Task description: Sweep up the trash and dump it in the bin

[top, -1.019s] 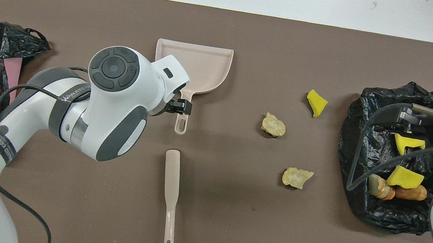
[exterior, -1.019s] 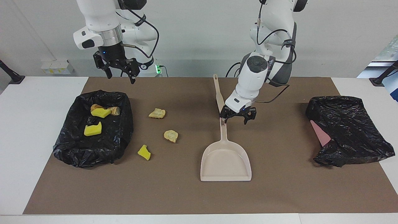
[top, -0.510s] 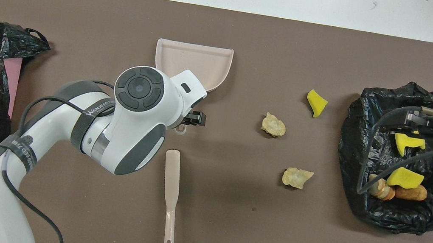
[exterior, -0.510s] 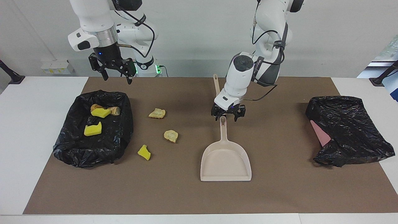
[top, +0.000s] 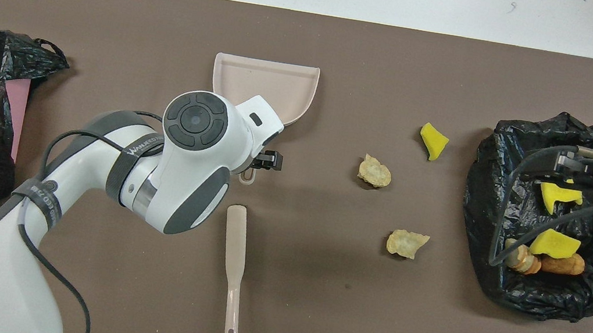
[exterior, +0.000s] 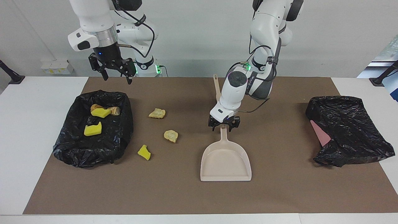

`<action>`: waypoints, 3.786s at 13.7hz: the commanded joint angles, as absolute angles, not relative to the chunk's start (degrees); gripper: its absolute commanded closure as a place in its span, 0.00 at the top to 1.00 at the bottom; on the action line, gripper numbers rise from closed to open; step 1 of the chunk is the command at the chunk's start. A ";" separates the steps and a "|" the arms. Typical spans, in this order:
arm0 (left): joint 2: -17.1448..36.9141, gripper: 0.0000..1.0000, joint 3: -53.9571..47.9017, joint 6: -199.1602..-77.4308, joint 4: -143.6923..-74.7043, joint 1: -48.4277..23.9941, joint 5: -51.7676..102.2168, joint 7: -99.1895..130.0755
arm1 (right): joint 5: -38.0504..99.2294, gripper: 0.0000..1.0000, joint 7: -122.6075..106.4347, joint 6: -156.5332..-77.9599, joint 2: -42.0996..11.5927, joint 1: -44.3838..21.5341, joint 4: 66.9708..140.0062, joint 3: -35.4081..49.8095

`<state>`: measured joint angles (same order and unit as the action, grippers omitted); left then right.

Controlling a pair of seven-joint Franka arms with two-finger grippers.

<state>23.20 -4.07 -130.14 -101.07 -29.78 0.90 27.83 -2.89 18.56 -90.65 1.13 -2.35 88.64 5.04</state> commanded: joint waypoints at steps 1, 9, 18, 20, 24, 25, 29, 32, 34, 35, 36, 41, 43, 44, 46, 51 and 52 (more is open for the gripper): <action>23.47 0.54 -3.25 -126.40 -97.91 -30.24 -0.53 28.13 | -1.32 1.00 16.88 -91.93 2.29 -0.97 90.00 5.45; 22.15 0.00 -2.90 -123.94 -97.65 -28.40 -0.61 24.80 | -1.41 1.00 15.91 -89.21 2.37 -0.87 88.68 5.27; 14.77 0.00 -2.64 -113.30 -96.42 -14.17 -2.20 -11.39 | -1.32 1.00 22.29 -94.81 5.79 -17.37 101.57 6.15; 14.24 0.00 -2.64 -112.76 -96.50 -10.92 -2.37 -18.42 | -1.41 1.00 29.67 -101.83 6.24 -24.05 108.77 6.15; 14.06 0.00 -2.64 -112.85 -97.29 -4.06 -2.46 -33.63 | -1.41 1.00 40.15 -116.95 5.01 -34.87 121.79 6.15; 13.80 0.00 -2.64 -112.85 -97.82 -2.74 -2.46 -36.97 | -1.41 1.00 41.38 -119.33 3.97 -36.98 123.21 6.15; 11.26 0.00 -2.55 -113.82 -103.70 -1.32 -2.81 -43.76 | -1.41 0.92 49.64 -127.51 -3.93 -43.84 123.14 6.15; 10.63 0.00 -2.55 -114.95 -105.81 -1.41 -4.13 -50.24 | -1.41 0.91 52.47 -130.52 -5.54 -47.10 122.69 6.15; 10.55 0.00 -2.55 -116.10 -106.26 -1.32 -4.22 -55.00 | -1.32 0.84 53.00 -130.69 -6.58 -49.91 122.96 6.15; 10.55 0.00 -2.55 -116.10 -106.26 -1.41 -5.87 -56.67 | -1.32 0.84 52.91 -130.61 -7.11 -50.53 122.96 6.15; 10.55 0.00 -2.64 -116.19 -106.26 -1.67 -7.45 -58.34 | -1.32 0.83 52.91 -130.52 -7.03 -50.62 123.05 6.15; 9.76 0.00 -2.64 -116.19 -107.58 -2.20 -9.31 -63.28 | 1.48 0.65 51.68 -130.43 -6.94 -50.97 123.84 6.50; 9.76 0.00 -2.64 -116.28 -107.58 -2.37 -9.40 -65.46 | 1.58 0.35 51.68 -130.08 -6.94 -51.06 123.84 6.42; 9.76 0.00 -2.64 -116.45 -107.58 -2.55 -9.58 -68.78 | 1.67 0.16 51.77 -129.99 -7.03 -51.06 123.84 6.50; 9.76 0.00 -2.81 -116.63 -107.49 -2.72 -9.49 -73.02 | 1.67 0.00 52.12 -129.55 -6.94 -51.06 123.75 6.42; 9.93 0.00 -3.25 -116.72 -108.10 -5.62 -8.44 -76.46 | 1.15 0.00 56.67 -125.88 -6.50 -49.75 122.52 5.80; 10.11 0.00 -3.34 -116.72 -108.45 -6.76 -5.83 -76.55 | -0.42 0.00 58.69 -123.77 -6.42 -47.92 122.52 5.71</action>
